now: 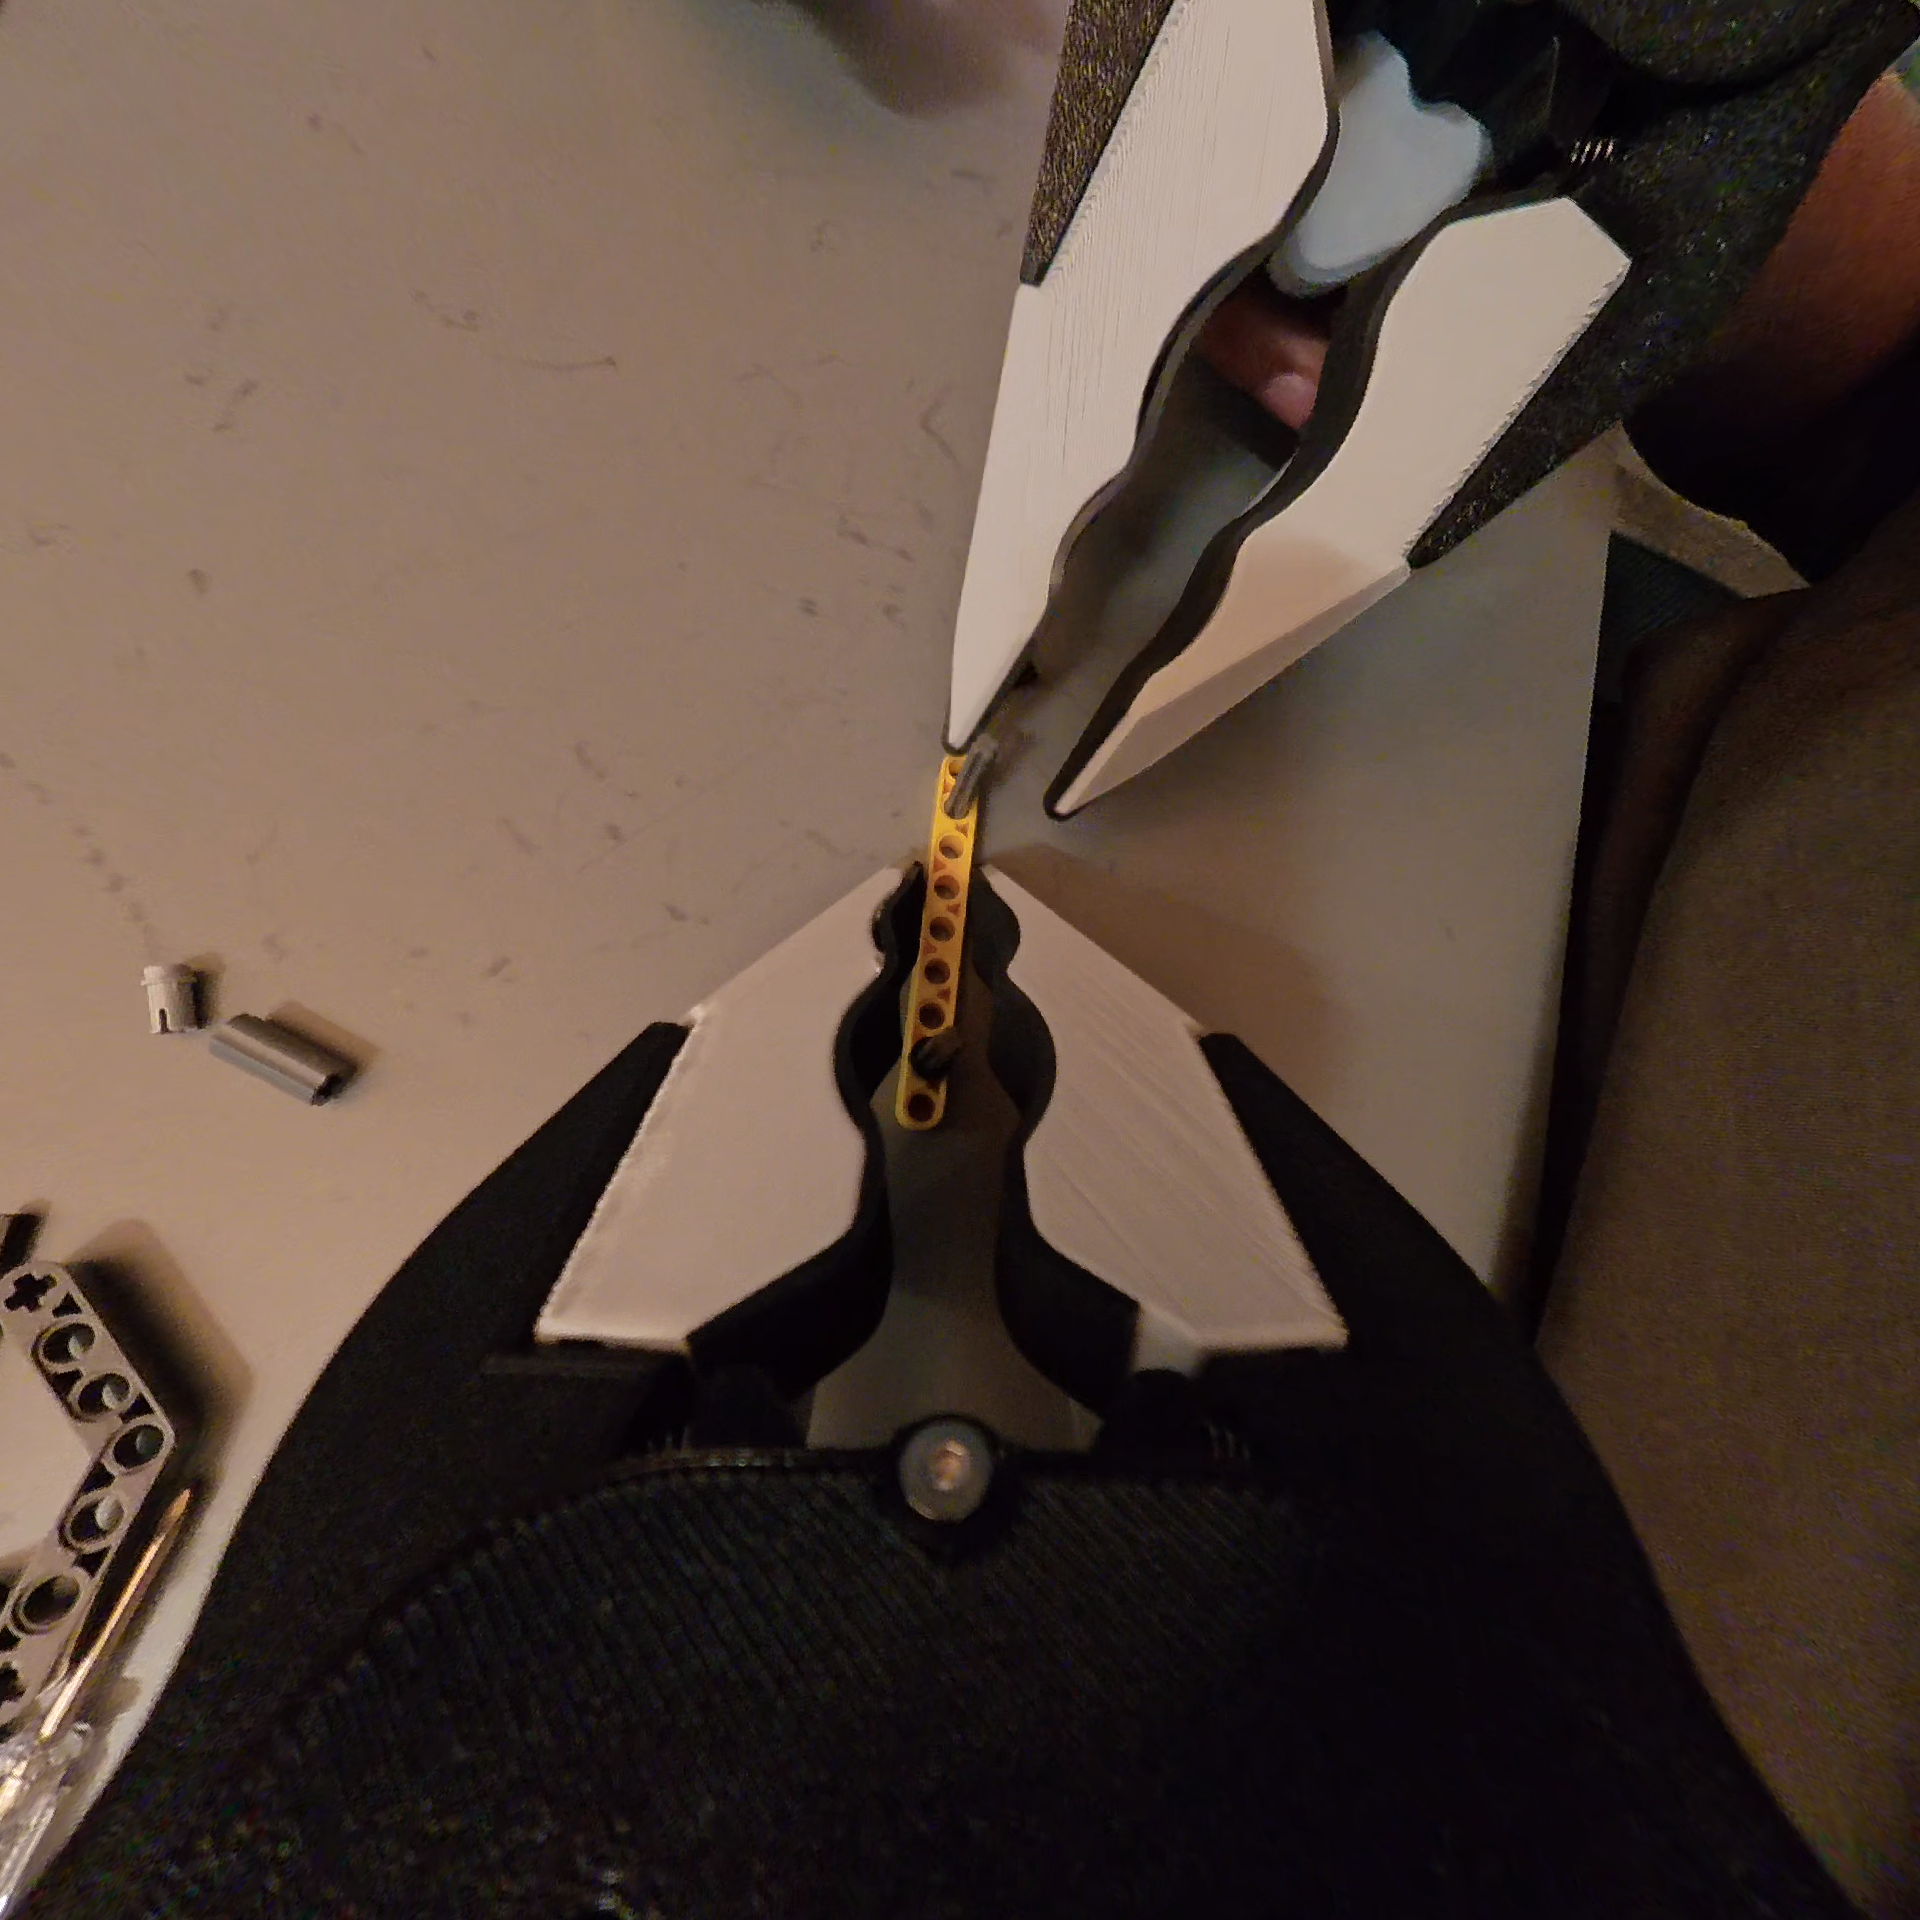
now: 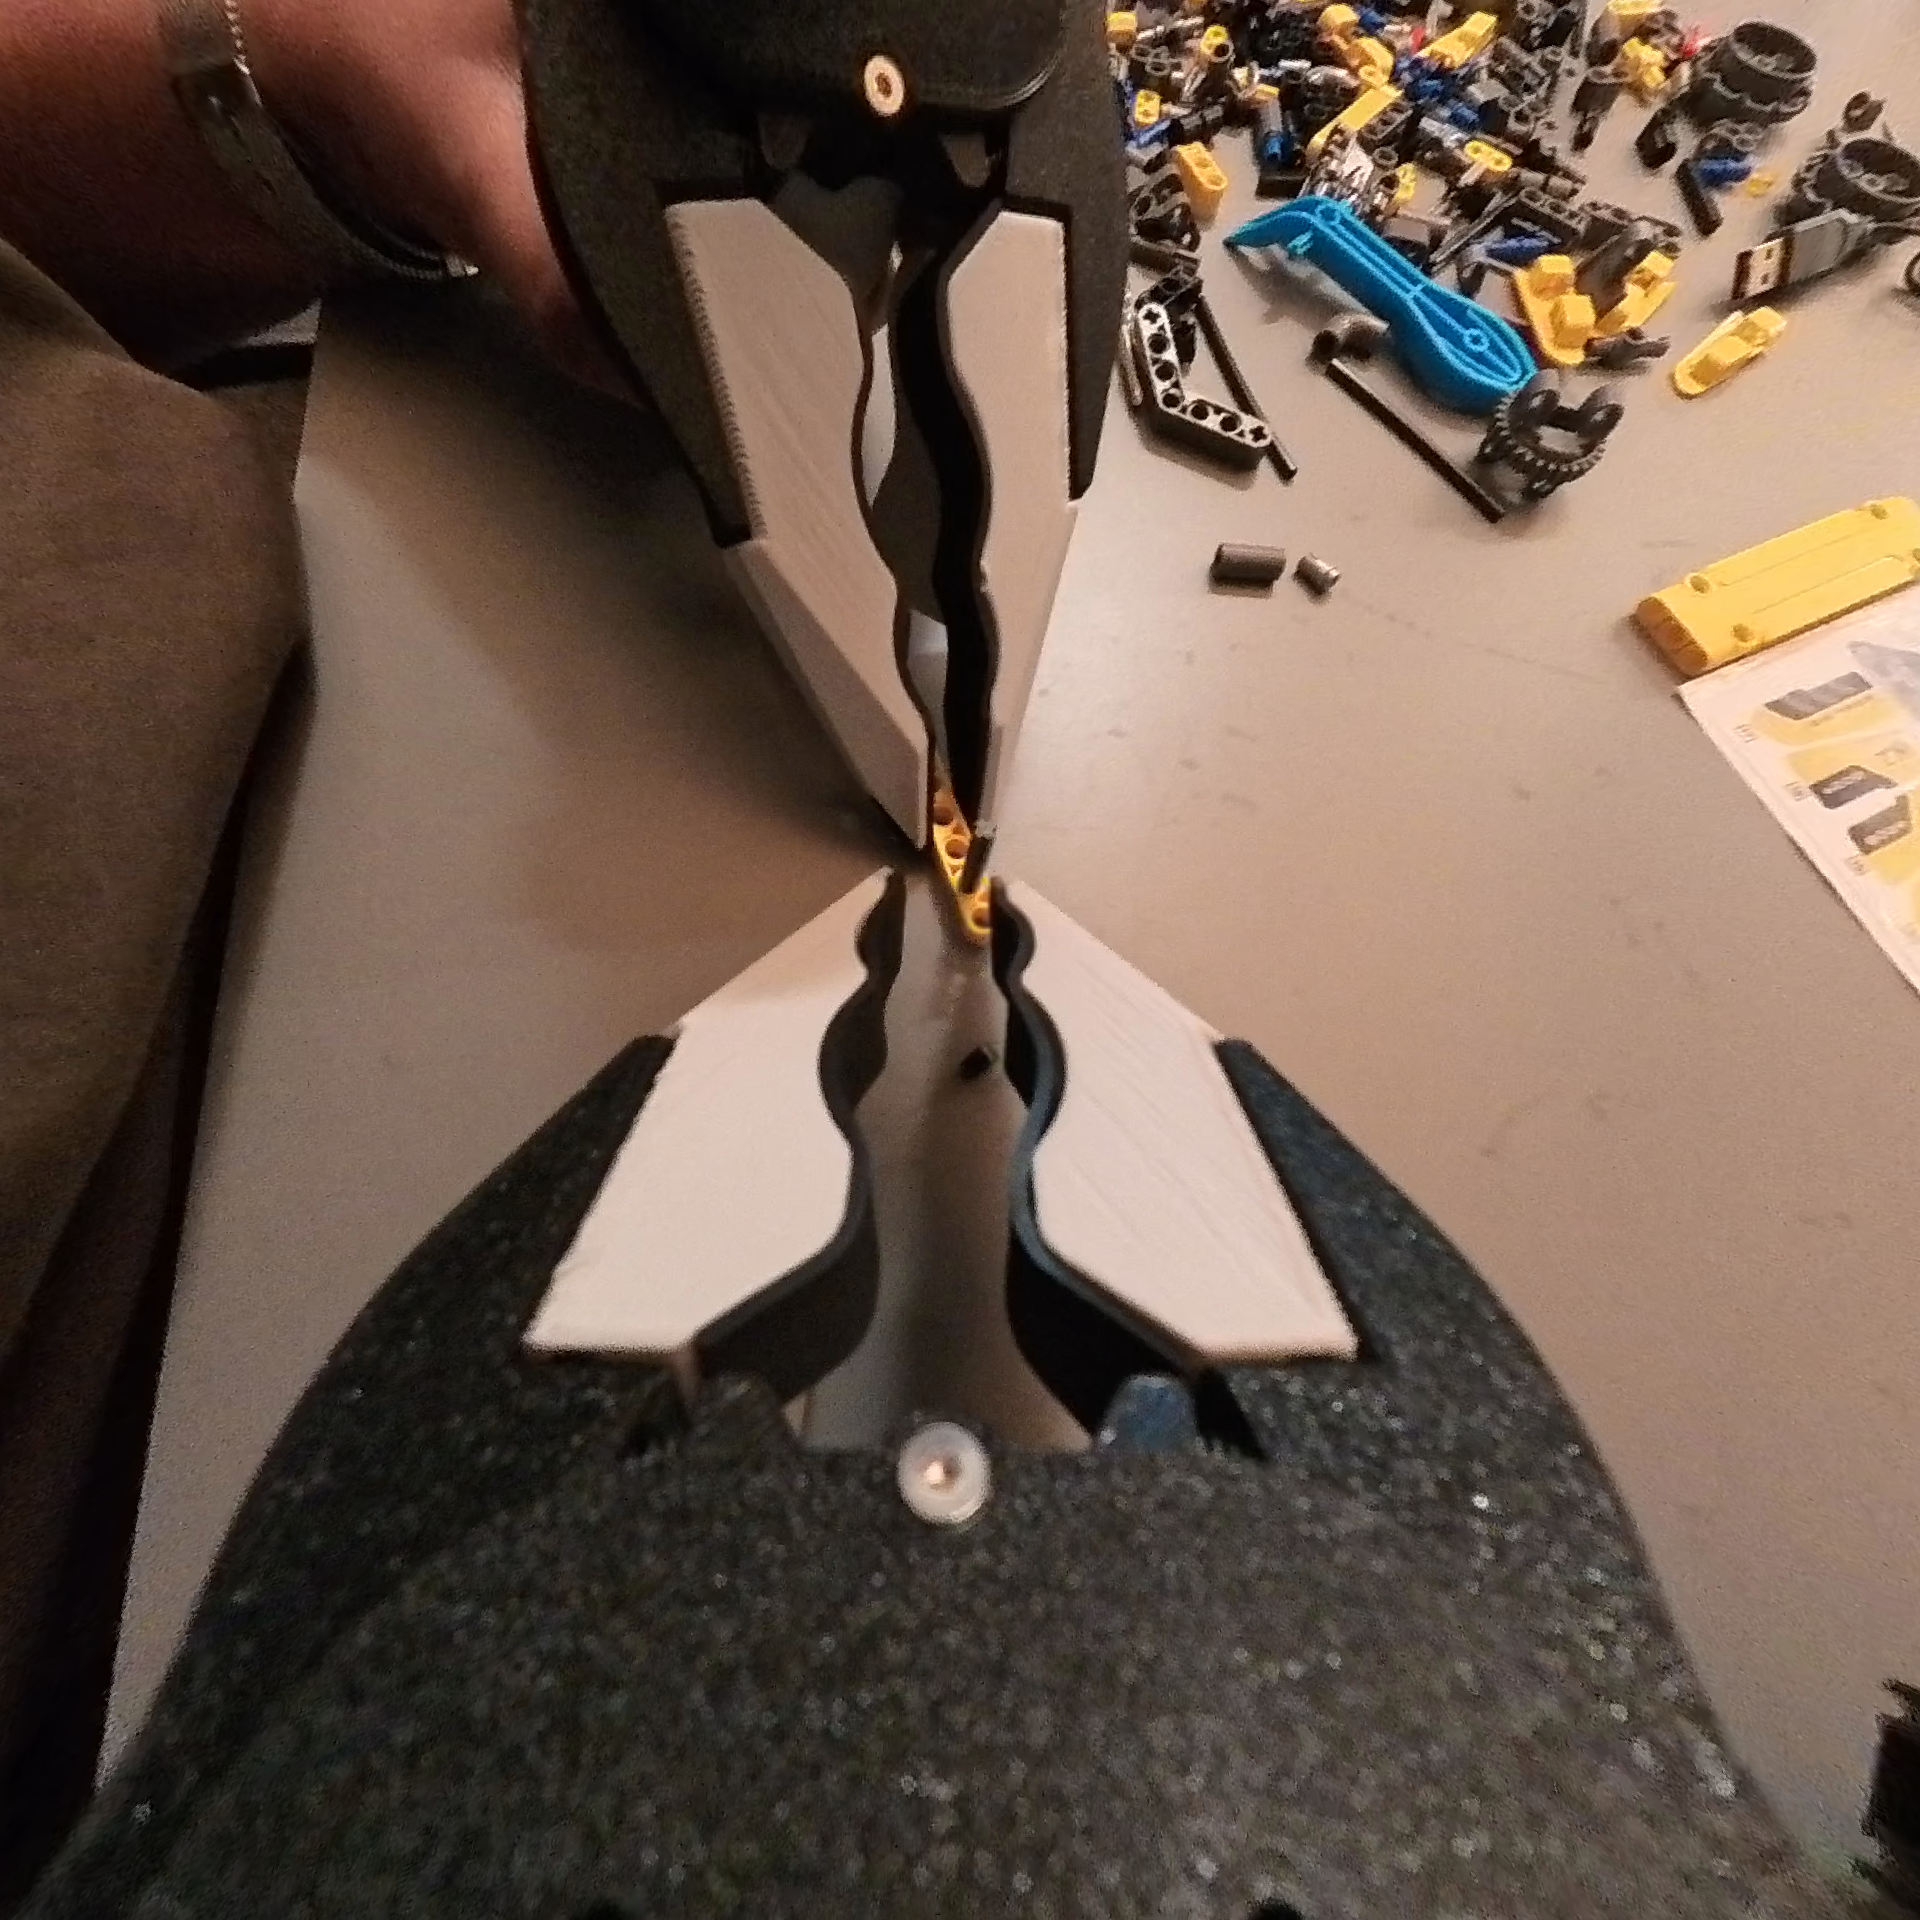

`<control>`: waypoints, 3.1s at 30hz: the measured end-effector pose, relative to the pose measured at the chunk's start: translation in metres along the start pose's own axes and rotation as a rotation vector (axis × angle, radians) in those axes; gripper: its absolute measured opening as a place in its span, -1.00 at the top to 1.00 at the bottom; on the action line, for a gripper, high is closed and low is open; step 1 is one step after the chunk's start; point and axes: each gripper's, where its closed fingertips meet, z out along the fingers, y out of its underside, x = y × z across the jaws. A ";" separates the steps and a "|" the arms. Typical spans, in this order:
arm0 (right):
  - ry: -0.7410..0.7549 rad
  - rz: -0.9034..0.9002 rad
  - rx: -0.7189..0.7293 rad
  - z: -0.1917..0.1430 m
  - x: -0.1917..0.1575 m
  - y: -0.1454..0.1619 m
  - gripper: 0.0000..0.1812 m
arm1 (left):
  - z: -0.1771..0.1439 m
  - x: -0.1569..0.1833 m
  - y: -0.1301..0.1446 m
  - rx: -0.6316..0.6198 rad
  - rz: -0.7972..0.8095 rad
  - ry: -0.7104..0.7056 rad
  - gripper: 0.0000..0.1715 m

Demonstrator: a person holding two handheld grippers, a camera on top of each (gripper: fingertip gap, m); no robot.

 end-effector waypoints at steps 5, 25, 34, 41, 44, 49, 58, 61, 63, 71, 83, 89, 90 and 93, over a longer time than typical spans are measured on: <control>0.018 -0.018 0.024 -0.001 0.003 -0.004 0.83 | 0.000 0.000 0.000 -0.001 0.001 0.002 0.92; -0.023 -0.002 0.039 0.000 0.003 -0.007 0.96 | 0.000 0.002 0.000 -0.005 0.004 0.011 0.92; 0.014 0.002 0.027 0.000 0.003 -0.006 0.96 | 0.001 0.002 0.000 -0.005 0.004 0.012 0.92; 0.023 0.004 0.049 -0.008 0.004 -0.010 0.85 | 0.001 0.002 0.000 -0.005 0.001 0.014 0.92; 0.029 0.037 0.056 -0.018 0.009 -0.007 0.84 | 0.001 0.002 0.000 -0.005 -0.002 0.017 0.92; 0.004 0.047 -0.041 -0.021 0.008 0.017 0.81 | 0.001 0.002 0.000 -0.005 -0.003 0.019 0.92; -0.040 0.056 -0.110 -0.014 0.003 0.031 0.92 | -0.003 0.004 -0.004 0.027 0.007 0.031 0.78; -0.005 0.066 -0.102 -0.017 0.009 0.031 0.92 | -0.013 0.003 -0.018 0.124 0.021 0.020 0.70; 0.024 0.072 -0.052 -0.022 0.011 0.023 0.93 | -0.025 0.004 -0.031 0.205 0.018 0.011 0.67; 0.208 -0.106 0.132 -0.059 -0.002 -0.026 0.92 | -0.063 0.023 -0.076 0.497 -0.181 0.128 0.71; 0.290 -0.395 -0.452 -0.038 -0.017 0.045 0.92 | -0.065 0.023 -0.052 0.466 -0.174 -0.022 0.73; 0.143 -0.198 -0.330 -0.036 -0.030 0.036 0.76 | -0.069 0.021 -0.052 0.469 -0.166 -0.020 0.73; 0.131 -0.164 -0.302 -0.038 -0.030 0.035 0.76 | -0.070 0.020 -0.051 0.470 -0.166 -0.021 0.73; 0.134 -0.054 -0.257 -0.042 -0.023 0.033 0.78 | -0.071 0.018 -0.047 0.480 -0.173 -0.020 0.73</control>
